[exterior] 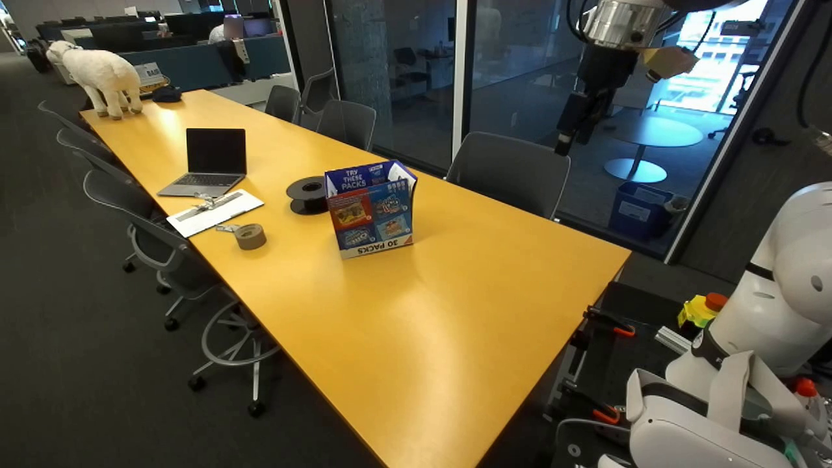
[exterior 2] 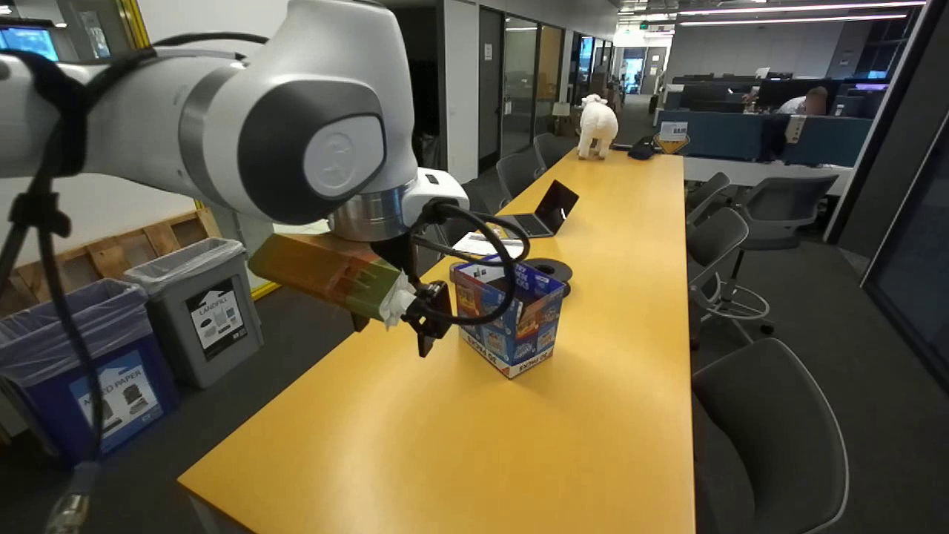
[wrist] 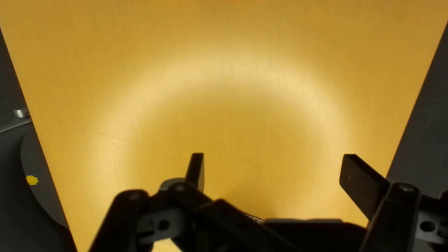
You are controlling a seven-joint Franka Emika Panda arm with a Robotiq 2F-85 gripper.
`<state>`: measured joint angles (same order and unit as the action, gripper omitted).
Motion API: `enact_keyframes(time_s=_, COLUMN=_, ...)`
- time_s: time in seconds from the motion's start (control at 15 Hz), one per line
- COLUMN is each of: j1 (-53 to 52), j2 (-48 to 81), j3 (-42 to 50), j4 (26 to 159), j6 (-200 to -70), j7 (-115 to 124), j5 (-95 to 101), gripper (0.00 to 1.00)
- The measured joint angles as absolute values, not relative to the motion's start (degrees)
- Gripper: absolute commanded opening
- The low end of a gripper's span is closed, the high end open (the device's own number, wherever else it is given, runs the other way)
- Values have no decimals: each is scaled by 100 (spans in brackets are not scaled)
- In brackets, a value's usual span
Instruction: Pick up the ropes from the table and put them in the box
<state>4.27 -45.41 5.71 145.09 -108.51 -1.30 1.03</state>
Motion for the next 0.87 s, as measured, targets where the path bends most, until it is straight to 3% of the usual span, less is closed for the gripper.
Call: enact_keyframes(time_s=0.87, j1=326, j2=-4243, j3=554, j4=14483, j6=-10266, j7=-168, j5=-59, gripper=100)
